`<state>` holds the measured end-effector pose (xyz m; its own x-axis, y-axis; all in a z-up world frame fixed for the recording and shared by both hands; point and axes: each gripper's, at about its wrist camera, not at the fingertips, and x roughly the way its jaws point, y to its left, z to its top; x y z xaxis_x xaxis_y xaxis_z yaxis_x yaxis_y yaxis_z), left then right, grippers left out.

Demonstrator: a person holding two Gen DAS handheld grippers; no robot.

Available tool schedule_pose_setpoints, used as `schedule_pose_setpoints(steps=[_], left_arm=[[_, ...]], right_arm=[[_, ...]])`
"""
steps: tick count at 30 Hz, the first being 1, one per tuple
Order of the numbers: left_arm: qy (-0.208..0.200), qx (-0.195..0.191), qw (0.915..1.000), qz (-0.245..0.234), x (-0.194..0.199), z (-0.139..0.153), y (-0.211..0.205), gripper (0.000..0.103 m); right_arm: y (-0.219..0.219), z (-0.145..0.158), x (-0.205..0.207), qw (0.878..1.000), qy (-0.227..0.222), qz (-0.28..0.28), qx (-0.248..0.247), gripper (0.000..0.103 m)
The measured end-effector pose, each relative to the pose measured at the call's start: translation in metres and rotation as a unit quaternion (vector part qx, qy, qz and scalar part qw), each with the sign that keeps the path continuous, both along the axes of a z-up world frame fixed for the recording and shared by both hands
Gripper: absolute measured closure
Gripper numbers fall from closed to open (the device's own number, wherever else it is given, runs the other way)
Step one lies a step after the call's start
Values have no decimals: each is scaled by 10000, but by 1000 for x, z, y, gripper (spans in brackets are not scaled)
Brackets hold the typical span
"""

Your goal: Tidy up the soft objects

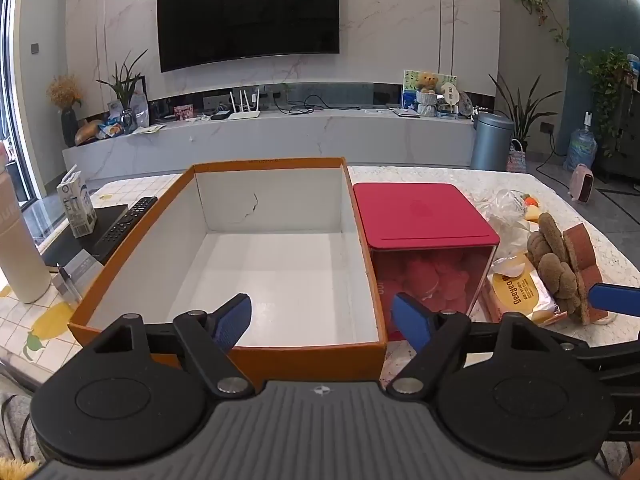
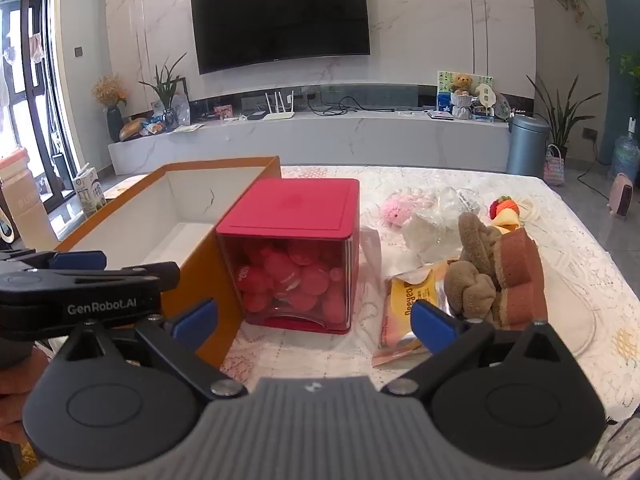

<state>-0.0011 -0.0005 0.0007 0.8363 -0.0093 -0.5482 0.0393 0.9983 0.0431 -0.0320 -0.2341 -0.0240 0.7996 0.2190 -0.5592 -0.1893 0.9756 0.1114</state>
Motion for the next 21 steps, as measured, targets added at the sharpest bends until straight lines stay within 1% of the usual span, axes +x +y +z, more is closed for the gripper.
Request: schedule_pose_setpoints(steps=[3, 4, 5, 7, 11, 13, 21], left_arm=[[-37, 7, 10000, 11, -2, 1, -2, 10], [8, -36, 10000, 41, 0, 0, -4, 10], [12, -147, 9999, 25, 0, -1, 2, 10], [-1, -223, 9997, 48, 0, 1, 5, 10], [-1, -89, 9999, 78, 1, -1, 3, 10], [4, -112, 9999, 33, 0, -1, 3, 12], [-1, -102, 9999, -41, -1, -2, 0, 12]], right_arm=[[-2, 1, -2, 9999, 10, -42, -101, 3], [2, 1, -3, 9998, 23, -5, -181, 3], [1, -1, 1, 9998, 149, -5, -141, 3], [2, -2, -1, 9998, 102, 8, -158, 3], [3, -2, -2, 9998, 40, 30, -193, 3], [2, -2, -2, 9998, 1, 23, -179, 3], [3, -2, -2, 9996, -38, 22, -264, 3]])
